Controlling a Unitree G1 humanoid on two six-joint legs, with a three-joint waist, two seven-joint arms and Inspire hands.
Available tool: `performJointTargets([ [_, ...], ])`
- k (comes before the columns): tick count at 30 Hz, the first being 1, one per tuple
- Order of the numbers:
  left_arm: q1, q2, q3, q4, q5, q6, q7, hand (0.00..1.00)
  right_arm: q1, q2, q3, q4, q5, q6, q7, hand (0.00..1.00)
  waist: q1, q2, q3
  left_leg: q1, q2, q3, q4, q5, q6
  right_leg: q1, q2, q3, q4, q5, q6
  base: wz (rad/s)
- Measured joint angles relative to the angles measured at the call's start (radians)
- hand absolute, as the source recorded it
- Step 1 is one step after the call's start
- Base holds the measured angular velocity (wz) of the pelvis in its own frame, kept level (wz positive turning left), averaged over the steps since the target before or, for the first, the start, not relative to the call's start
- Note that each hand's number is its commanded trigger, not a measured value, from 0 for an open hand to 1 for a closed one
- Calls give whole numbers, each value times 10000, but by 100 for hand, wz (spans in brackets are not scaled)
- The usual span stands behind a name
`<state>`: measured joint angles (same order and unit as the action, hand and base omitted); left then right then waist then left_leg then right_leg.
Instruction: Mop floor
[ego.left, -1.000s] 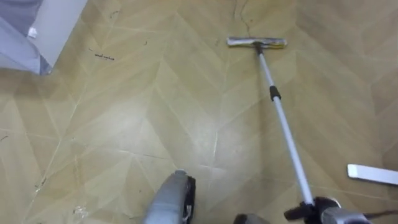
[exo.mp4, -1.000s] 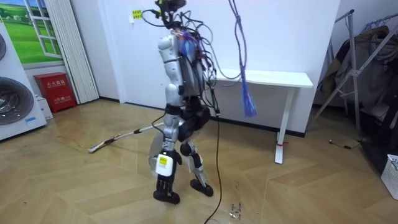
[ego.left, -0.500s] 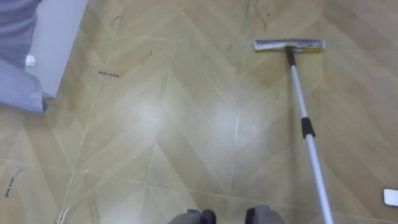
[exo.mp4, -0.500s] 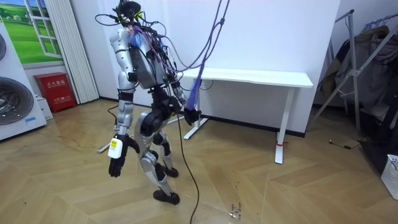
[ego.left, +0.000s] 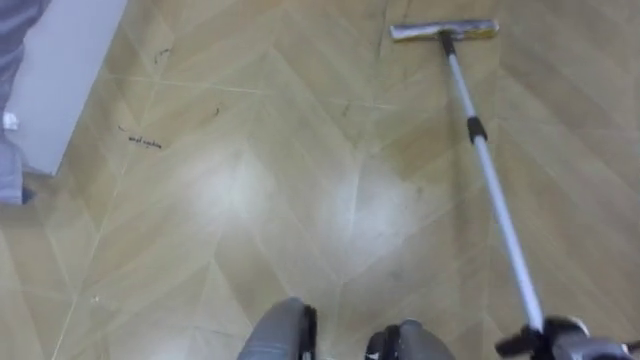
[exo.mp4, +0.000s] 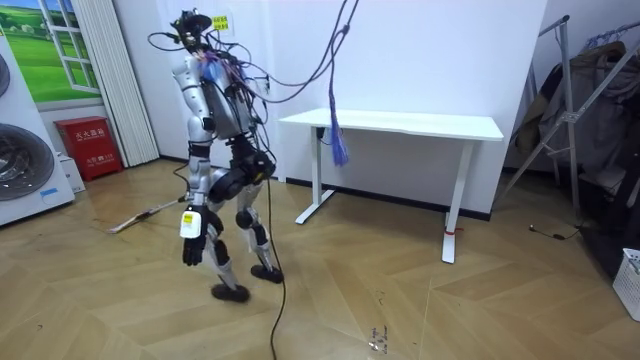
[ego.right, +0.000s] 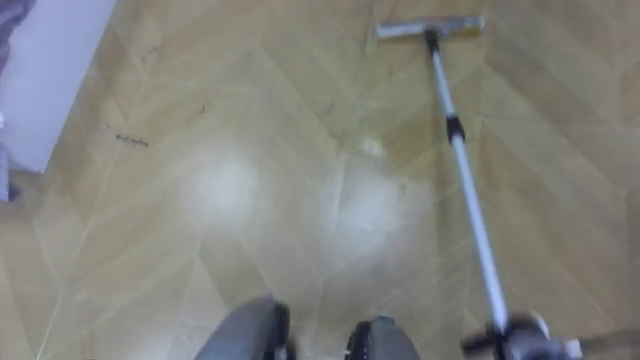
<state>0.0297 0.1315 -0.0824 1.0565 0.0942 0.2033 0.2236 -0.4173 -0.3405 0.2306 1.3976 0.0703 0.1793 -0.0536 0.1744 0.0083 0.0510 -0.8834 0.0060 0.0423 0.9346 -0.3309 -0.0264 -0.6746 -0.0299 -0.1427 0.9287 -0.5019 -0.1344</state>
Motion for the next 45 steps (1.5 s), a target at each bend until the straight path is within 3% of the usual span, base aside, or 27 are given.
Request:
performJointTargets([
  [2,194,1,6,-76,-1,-7,-206,0,173,29,4,-19,71,-27,4,100,69,2,-17,90,-127,174,-1463,941,410,874,-8,-187,-513,-269,156,25],
  [4,208,-6,-5,-74,-5,-11,-402,0,618,18,27,-9,75,-14,-8,100,57,20,-43,383,-90,428,-1857,1368,785,1546,-54,-242,-1056,-371,353,33],
  [5,224,-13,-8,-75,-5,-21,-505,0,1013,-15,27,-3,77,-41,-21,100,-7,30,-66,627,-220,478,-1853,1212,1096,1857,-122,-203,-1277,-419,456,36],
  [6,187,-5,-11,-64,-5,-32,-543,0,1201,-27,27,15,75,-49,-29,100,-47,32,-71,729,-246,561,-1853,1083,1174,1946,-173,-202,-1228,-392,512,36],
  [8,63,-13,-6,-36,-13,-120,-570,0,1912,-131,26,303,-12,-65,-168,100,-264,108,-125,1181,-576,719,-1850,619,1426,1963,-580,-162,-384,2,1178,37],
  [9,61,-14,-6,-56,-16,-124,-556,0,2379,-218,27,332,-10,-64,-280,100,-429,216,-226,1432,-734,695,-1866,374,1532,1780,-600,20,244,402,1382,30],
  [11,23,-11,11,-60,-13,-128,-457,0,3011,-271,41,383,-11,-53,-432,100,-540,428,-369,1787,-885,490,-1979,60,1609,1282,-525,447,1334,1109,1468,14],
  [13,17,-5,-1,-87,-14,-146,-341,0,3495,-155,22,380,13,-52,-582,100,-671,636,-413,2140,-904,361,-2320,-6,1615,531,-406,774,1583,1015,1438,0],
  [16,289,36,-105,-347,68,-106,-284,0,4232,329,-87,363,112,-68,-664,100,-986,784,-468,2906,-900,243,-3042,-38,1544,-599,-555,845,-120,1095,1431,3],
  [18,494,37,-122,-349,70,-70,-289,0,4531,563,-198,261,115,-67,-599,100,-1169,754,-462,3381,-896,161,-3384,-176,1391,-917,-750,844,-1833,1669,1339,6],
  [20,726,20,26,-330,76,131,-311,0,4989,723,-292,45,112,6,-367,100,-1194,581,-450,3953,-757,76,-3418,-584,1092,-789,-877,586,-2884,2913,1223,-2],
  [21,780,23,35,-341,74,204,-311,0,5060,745,-318,0,111,61,-329,100,-1172,635,-495,4064,-633,72,-3298,-738,983,-655,-764,494,-2873,2953,1154,-21],
  [22,836,52,53,-273,49,362,-301,0,5064,790,-317,-9,133,175,-308,100,-1081,697,-524,4190,-374,72,-2862,-1010,727,-452,-583,293,-2669,2917,923,-20],
  [23,794,85,44,-170,22,444,-292,0,4879,833,-307,3,148,331,-285,100,-1098,608,-457,4024,-263,110,-1969,-1053,595,-326,-490,229,-2297,2579,701,-15],
  [24,746,86,44,-139,-111,516,-287,0,4607,813,-274,73,158,463,-222,100,-1064,516,-394,3580,-19,134,-626,-921,389,-250,-358,181,-1824,2139,580,-5],
  [25,726,97,36,-147,-199,531,-279,0,4423,805,-260,132,159,529,-209,100,-1052,531,-404,3367,57,107,30,-749,247,-224,-335,170,-1604,1936,495,-7],
  [27,605,71,-25,-205,-251,532,-188,0,3227,633,-241,564,204,727,-193,100,-968,267,-289,2560,198,2,2025,57,135,-183,-156,317,-825,1238,315,-7],
  [29,438,93,-40,-279,-252,468,-119,0,2207,417,-243,523,432,809,-296,100,-831,175,-228,1808,169,17,2162,-45,192,-179,6,415,-659,1031,247,-15],
  [31,311,164,-19,-342,-236,470,-62,0,1167,355,-239,415,762,787,-315,100,-556,-8,-120,1068,134,101,1306,-49,199,-139,76,473,-607,957,183,-35],
  [33,304,176,0,-383,-210,398,-66,0,693,380,-245,118,947,673,-259,100,-422,-36,-135,629,-7,107,-477,56,140,97,150,506,-707,759,235,-13],
  [35,419,189,33,-431,-155,343,-188,0,692,497,-260,-267,1377,453,-76,100,-298,-160,-189,612,-187,229,-2159,962,455,855,116,584,-1002,328,468,17],
  [37,517,175,11,-424,-139,335,-387,0,1042,473,-267,-266,1790,385,70,100,-349,-177,-236,1105,-247,466,-2453,1368,785,1547,-28,570,-1337,57,710,37],
  [39,476,146,14,-393,45,303,-612,0,1677,258,-277,-248,1855,387,138,100,-361,-179,-257,1373,-415,699,-2314,1091,1272,1664,-228,804,-901,-19,877,39],
  [40,354,122,3,-327,254,295,-653,0,2082,139,-245,-16,1782,392,133,100,-361,-157,-259,1562,-602,730,-2166,784,1394,1418,-446,894,-38,249,1243,21],
  [41,321,108,1,-329,301,267,-654,0,2521,61,-237,187,1560,434,109,100,-414,-24,-321,1741,-712,692,-2018,428,1474,1078,-513,990,992,835,1426,15],
  [43,300,36,4,-307,545,126,-601,0,3236,10,-240,391,1263,447,0,100,-649,339,-417,2069,-860,427,-2087,104,1536,620,-454,1134,1829,1287,1551,23],
  [45,272,-11,-1,-381,651,45,-594,0,3969,79,-230,414,1252,450,-118,100,-877,629,-433,2396,-885,312,-2292,3,1555,-151,-481,1174,1799,1274,1530,15],
])
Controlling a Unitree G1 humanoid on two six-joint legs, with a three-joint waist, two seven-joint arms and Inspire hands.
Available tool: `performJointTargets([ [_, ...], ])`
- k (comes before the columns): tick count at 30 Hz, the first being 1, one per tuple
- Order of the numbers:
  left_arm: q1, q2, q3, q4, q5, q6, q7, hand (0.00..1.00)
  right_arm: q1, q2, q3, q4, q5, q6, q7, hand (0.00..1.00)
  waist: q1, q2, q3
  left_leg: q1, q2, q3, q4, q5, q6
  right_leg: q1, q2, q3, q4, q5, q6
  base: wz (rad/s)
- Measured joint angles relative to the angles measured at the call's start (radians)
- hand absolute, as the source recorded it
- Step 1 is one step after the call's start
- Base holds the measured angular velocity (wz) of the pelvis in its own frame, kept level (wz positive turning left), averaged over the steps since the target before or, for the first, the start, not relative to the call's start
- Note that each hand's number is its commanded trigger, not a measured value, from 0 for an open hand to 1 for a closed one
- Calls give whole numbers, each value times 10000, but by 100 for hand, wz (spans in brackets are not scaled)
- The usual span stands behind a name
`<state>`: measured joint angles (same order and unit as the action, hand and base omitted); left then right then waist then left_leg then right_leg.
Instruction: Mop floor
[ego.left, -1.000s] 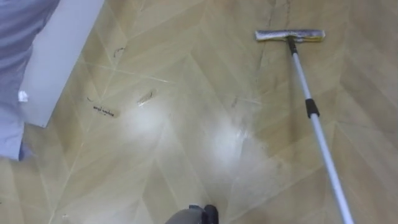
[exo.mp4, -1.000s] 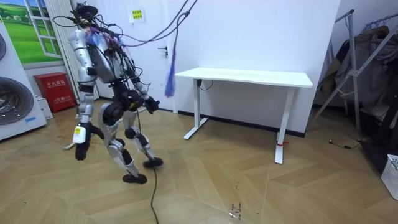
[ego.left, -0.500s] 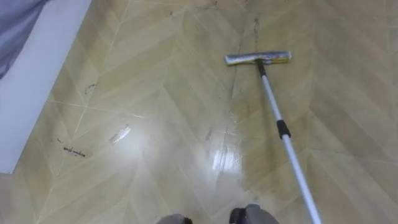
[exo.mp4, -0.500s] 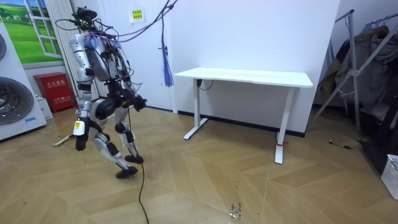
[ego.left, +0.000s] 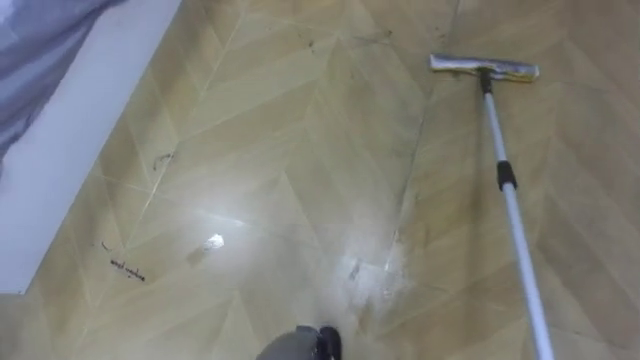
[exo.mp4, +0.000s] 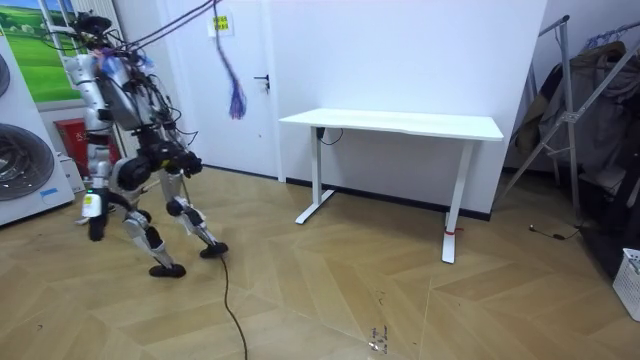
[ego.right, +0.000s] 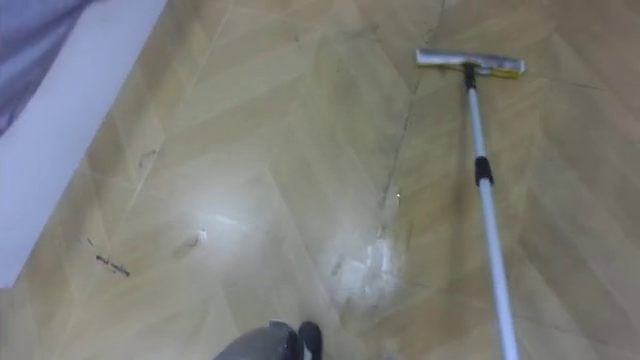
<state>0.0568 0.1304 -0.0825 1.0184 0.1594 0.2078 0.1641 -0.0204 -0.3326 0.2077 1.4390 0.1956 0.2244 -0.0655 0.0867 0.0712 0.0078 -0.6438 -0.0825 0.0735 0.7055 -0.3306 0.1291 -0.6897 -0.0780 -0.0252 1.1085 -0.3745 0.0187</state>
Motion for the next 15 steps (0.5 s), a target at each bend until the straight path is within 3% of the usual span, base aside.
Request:
performJointTargets([
  [3,61,1,0,-195,-7,23,20,0,804,420,-19,-19,135,-16,-56,100,-181,114,-31,543,6,-69,-508,-49,-86,-1002,-248,21,-2552,292,-160,-7],
  [4,102,-6,10,-115,-6,27,20,0,1041,576,-39,-20,132,-17,-47,100,-294,106,-32,846,27,-62,-653,-276,-295,-1054,-339,67,-3963,903,-178,-8],
  [5,195,-38,4,-66,-3,46,17,0,1272,670,-97,-35,80,-17,-28,100,-302,164,-43,1161,166,-63,-597,-747,-467,-1024,-370,-102,-4324,1773,-143,-13],
  [6,282,-57,-5,-63,0,50,14,0,1362,718,-107,-41,36,-17,-24,100,-304,200,-60,1258,258,-89,-431,-898,-584,-932,-331,-267,-4209,1862,-254,-26],
  [8,467,-61,8,94,-156,156,-7,0,1393,911,-146,-172,-140,132,28,100,-309,184,-52,1554,539,-209,39,-1150,-962,-540,-9,-481,-3803,1348,-590,-19],
  [10,458,-60,-6,125,-372,215,2,0,1145,933,-151,-225,-150,197,38,100,-362,133,-14,1496,722,-266,935,-1205,-1079,-368,103,-551,-3342,793,-777,6],
  [12,458,-47,-138,135,-687,306,23,0,477,823,-106,-95,-153,318,28,100,-336,76,28,1155,934,-359,2308,-1024,-1359,-219,280,-569,-2822,207,-1022,-4],
  [13,456,-44,-218,139,-809,328,27,0,-98,685,-107,17,-138,338,28,100,-310,43,57,830,1034,-463,3232,-688,-1476,-122,406,-525,-2553,-59,-1121,-5],
  [15,392,-37,-211,93,-874,311,38,0,-1089,396,-114,21,-154,383,19,100,-269,-144,153,271,892,-474,3677,-643,-1528,-99,454,-409,-2265,-366,-1202,-4],
])
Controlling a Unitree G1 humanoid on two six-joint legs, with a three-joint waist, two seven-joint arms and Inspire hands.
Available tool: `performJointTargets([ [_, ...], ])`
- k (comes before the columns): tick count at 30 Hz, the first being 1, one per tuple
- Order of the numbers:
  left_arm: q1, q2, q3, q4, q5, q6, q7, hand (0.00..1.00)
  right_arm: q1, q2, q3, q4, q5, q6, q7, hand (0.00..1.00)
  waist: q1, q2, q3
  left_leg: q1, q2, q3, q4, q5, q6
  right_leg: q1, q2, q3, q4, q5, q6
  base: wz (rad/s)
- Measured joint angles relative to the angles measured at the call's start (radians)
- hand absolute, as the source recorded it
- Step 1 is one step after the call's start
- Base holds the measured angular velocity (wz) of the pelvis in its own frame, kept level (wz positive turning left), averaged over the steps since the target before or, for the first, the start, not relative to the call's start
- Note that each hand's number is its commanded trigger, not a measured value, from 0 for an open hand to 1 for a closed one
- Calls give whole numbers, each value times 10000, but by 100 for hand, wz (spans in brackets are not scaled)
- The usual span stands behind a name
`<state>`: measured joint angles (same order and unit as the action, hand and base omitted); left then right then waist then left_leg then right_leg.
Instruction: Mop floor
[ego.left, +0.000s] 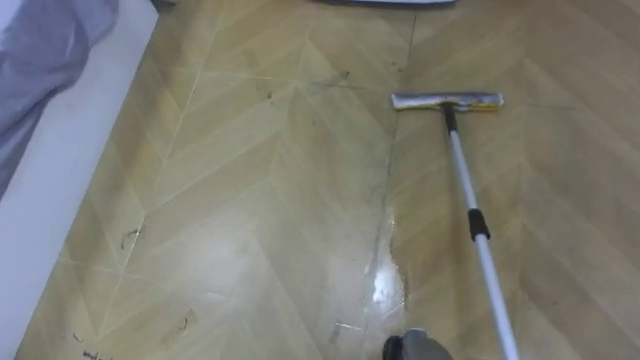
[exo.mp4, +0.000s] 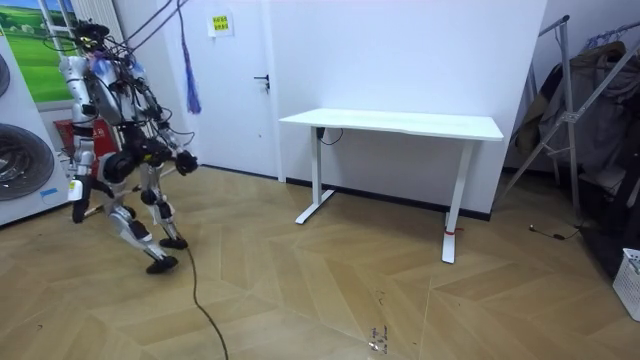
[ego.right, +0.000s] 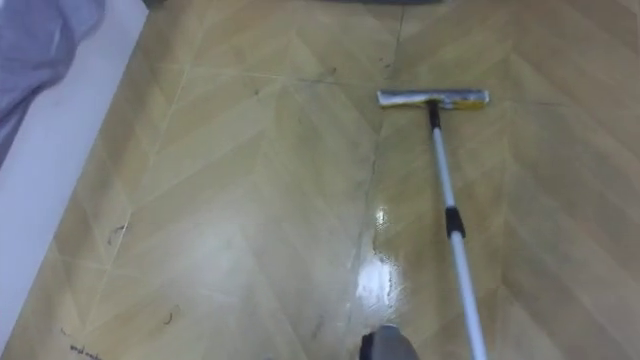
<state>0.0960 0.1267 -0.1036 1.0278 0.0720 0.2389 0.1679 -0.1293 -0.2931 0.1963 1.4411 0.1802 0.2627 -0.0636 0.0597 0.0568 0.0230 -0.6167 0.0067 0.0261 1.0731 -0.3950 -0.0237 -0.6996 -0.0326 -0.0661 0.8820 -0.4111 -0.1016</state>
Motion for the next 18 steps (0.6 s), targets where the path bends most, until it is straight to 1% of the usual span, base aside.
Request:
performJointTargets([
  [1,-24,44,3,-56,-17,-27,24,0,-736,-193,4,-26,69,-13,-56,100,73,-142,94,-567,-43,122,-149,-16,20,41,29,39,60,-99,-63,-21],
  [2,-18,106,17,-180,19,-23,76,0,-1353,-307,13,-130,158,-25,-112,100,299,-309,168,-1096,-64,269,-617,19,60,136,91,47,22,-151,-141,-29],
  [3,4,153,16,-276,40,-20,98,0,-1611,-329,13,-208,181,-31,-121,100,345,-420,215,-1315,-99,297,-997,34,35,220,93,47,16,-192,-181,-18],
  [4,83,248,13,-414,44,-16,150,0,-1879,-337,29,-428,195,-44,-114,100,444,-517,171,-1729,-218,289,-1911,172,-5,393,133,49,-5,-359,-163,0],
  [5,149,294,14,-475,32,-55,154,0,-2093,-337,40,-538,242,-178,-55,100,581,-545,158,-2006,-199,304,-2843,611,99,726,335,64,-182,-532,-81,4],
  [6,151,329,13,-498,38,-71,148,0,-2152,-308,39,-601,273,-232,0,100,651,-565,125,-2034,-229,303,-3131,965,206,919,346,79,-239,-624,-62,-5],
  [7,244,359,9,-495,28,-90,122,0,-2144,-274,52,-810,378,-237,160,100,728,-682,68,-1853,-301,295,-3529,1568,327,1317,351,169,-427,-810,36,-4],
  [8,255,356,9,-455,41,-86,-20,0,-2099,-305,51,-832,549,-240,295,100,729,-757,-1,-1527,-414,325,-3626,1769,567,1649,308,247,-582,-928,240,0],
  [9,147,359,9,-403,41,-117,-163,0,-1978,-330,47,-829,658,-242,326,100,750,-787,-21,-1359,-389,520,-3546,1773,898,1832,291,420,-645,-1025,286,0],
  [10,93,358,6,-308,47,-157,-240,0,-1872,-348,54,-825,738,-249,336,100,756,-790,-21,-1298,-390,590,-3433,1669,994,1886,269,478,-528,-1042,325,0],
  [11,-103,350,1,-272,79,-195,-324,0,-1550,-365,61,-791,929,-249,360,100,759,-746,-18,-1169,-432,631,-3168,1330,1162,1821,184,482,70,-910,567,0],
  [12,-179,349,2,-268,81,-232,-328,0,-1373,-367,97,-762,915,-250,389,100,760,-714,-10,-1077,-468,636,-3070,1160,1209,1741,131,483,456,-768,784,6],
  [13,-307,334,2,-278,93,-324,-323,0,-890,-380,102,-673,819,-250,393,100,697,-626,-10,-775,-597,631,-3017,862,1317,1560,31,594,1339,-321,1058,9],
  [14,-339,272,20,-353,95,-469,-289,0,-412,-403,99,-547,722,-230,280,100,614,-440,-33,-460,-676,572,-3084,637,1384,1383,16,672,1859,11,1237,11],
  [15,-355,234,36,-382,84,-518,-249,0,-199,-403,104,-477,661,-224,199,100,592,-325,-62,-331,-688,563,-3154,564,1404,1203,-5,709,1917,-1,1247,0],
  [16,-385,170,37,-491,77,-566,-179,0,193,-391,86,-374,583,-216,49,100,513,-124,-69,-138,-694,558,-3340,472,1414,646,-47,752,1914,-8,1253,0],
  [17,-386,155,3,-554,69,-581,-176,0,647,-297,99,-353,531,-216,-98,100,364,12,-75,108,-720,559,-3639,465,1422,125,-175,734,1446,6,1245,0],
  [18,-367,160,-3,-550,67,-579,-178,0,869,-213,120,-353,527,-215,-135,100,309,69,-96,260,-720,560,-3805,465,1420,-56,-259,704,950,40,1228,0],
])
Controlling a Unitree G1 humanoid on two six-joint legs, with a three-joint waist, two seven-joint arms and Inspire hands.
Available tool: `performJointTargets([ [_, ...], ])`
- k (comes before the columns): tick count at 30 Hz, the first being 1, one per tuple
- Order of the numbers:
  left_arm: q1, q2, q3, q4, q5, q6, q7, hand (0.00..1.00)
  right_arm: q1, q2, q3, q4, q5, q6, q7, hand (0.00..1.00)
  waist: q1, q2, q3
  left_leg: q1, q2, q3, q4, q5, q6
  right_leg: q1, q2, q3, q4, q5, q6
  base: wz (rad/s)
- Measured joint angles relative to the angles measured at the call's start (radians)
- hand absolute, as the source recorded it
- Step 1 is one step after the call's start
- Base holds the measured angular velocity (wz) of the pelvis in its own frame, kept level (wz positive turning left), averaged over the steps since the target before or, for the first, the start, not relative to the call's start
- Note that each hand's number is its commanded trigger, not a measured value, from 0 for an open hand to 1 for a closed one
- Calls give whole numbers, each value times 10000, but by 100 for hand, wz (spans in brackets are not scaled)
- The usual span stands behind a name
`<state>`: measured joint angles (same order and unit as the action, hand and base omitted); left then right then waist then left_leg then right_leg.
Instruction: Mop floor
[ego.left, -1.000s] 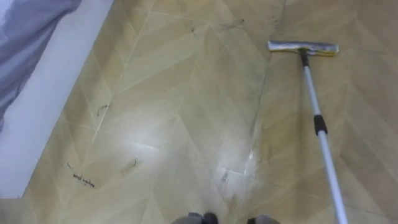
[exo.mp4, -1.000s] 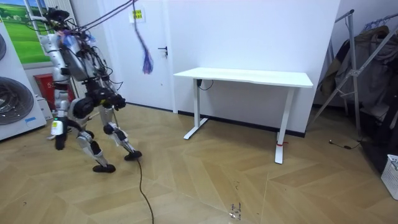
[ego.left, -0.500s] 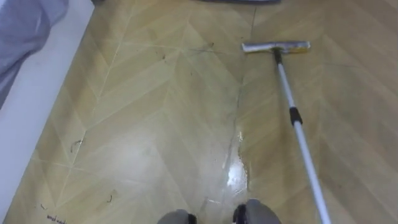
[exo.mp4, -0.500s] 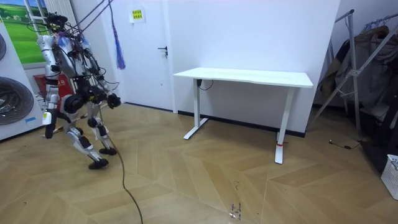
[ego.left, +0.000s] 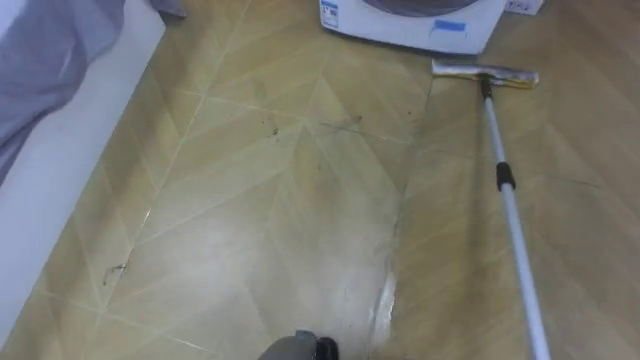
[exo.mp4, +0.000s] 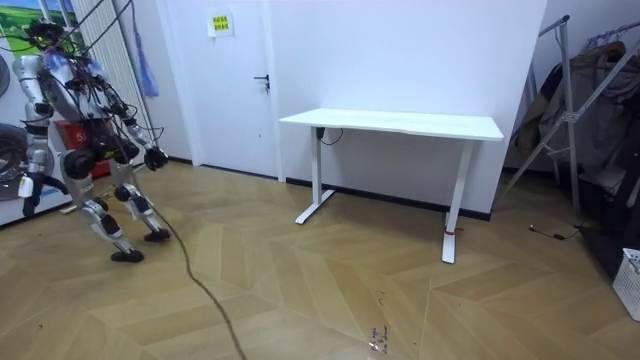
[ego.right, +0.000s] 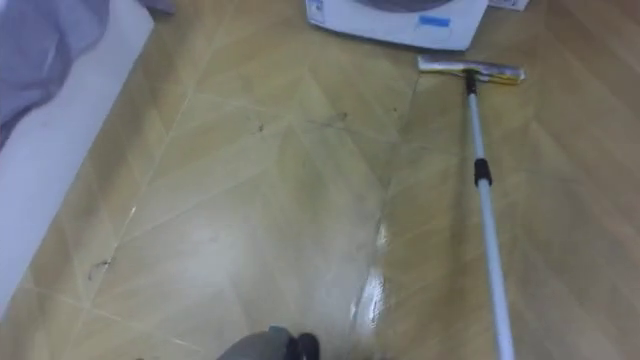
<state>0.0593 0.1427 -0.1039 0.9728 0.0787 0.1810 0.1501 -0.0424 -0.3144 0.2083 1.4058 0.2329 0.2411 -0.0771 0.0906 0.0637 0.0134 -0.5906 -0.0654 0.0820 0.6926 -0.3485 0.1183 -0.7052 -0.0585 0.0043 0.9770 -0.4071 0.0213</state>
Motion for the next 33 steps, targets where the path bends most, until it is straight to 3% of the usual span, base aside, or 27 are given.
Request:
performJointTargets([
  [1,35,23,7,124,3,0,-1,0,368,203,21,0,-5,6,-2,100,-35,30,-10,354,10,4,-333,-39,-78,-154,-171,-51,-1386,338,-132,-10],
  [2,78,39,38,342,11,24,3,0,714,409,8,0,-46,4,29,100,-137,7,-15,745,23,35,-556,-134,-229,-68,-273,-112,-2689,1387,-124,-11],
  [3,114,23,52,410,11,68,15,0,888,498,1,-1,-100,3,63,100,-216,-59,22,957,53,30,-635,-195,-319,-16,-298,-196,-2839,1944,-202,-18],
  [4,290,-46,55,493,28,152,9,0,1089,626,-15,0,-305,4,121,100,-281,-8,-40,1347,219,-15,-841,-288,-487,334,-178,-389,-3144,1951,-341,-37],
  [5,417,-95,136,611,16,165,-13,0,1108,693,-57,6,-515,12,215,100,-281,1,-43,1748,341,-44,-1032,-333,-603,703,89,-377,-3381,1912,-478,-43],
  [7,439,-106,181,738,-18,218,-12,0,1104,781,-45,-9,-820,83,381,100,-383,-51,-25,2218,565,-63,-1110,-369,-735,1207,330,-385,-3539,1796,-657,-23],
  [11,430,-128,228,643,-114,232,-7,0,950,820,-27,-46,-1220,227,704,100,-578,-464,7,3127,747,-151,-1095,-286,-897,2173,453,-563,-3491,1275,-942,6],
  [14,450,-109,230,821,-74,189,11,0,709,808,-21,9,-1823,227,778,100,-607,-567,47,3852,898,-315,-1236,-243,-972,3074,692,-557,-3773,1108,-1098,6],
  [18,696,-105,240,793,-29,231,79,0,479,797,-16,-88,-2094,219,843,100,-644,-673,-30,4666,916,-390,-2069,70,-1400,3830,811,-432,-4378,1275,-1058,-1],
  [20,805,-122,242,786,-64,248,216,0,430,832,36,-126,-2088,218,933,100,-593,-708,-58,5437,938,-392,-3230,378,-1430,4255,943,-369,-5015,1556,-1031,-10],
  [23,909,-117,380,776,-28,375,222,0,613,844,6,-159,-2114,219,1134,100,-623,-711,-89,6184,1065,-386,-4116,538,-1435,4866,1132,-449,-5650,1796,-1002,-4],
  [28,1022,-115,1033,772,-67,416,156,0,986,902,-109,-407,-2503,220,1330,100,-623,-744,-106,7106,1100,-380,-4702,550,-1445,5579,1211,-483,-5984,1847,-918,-9],
  [33,1068,-105,1683,769,-36,526,160,0,1322,1256,-473,-466,-2862,299,1635,100,-678,-760,-153,7669,1108,-290,-4944,550,-1444,6048,1237,-440,-6167,1877,-828,-3],
])
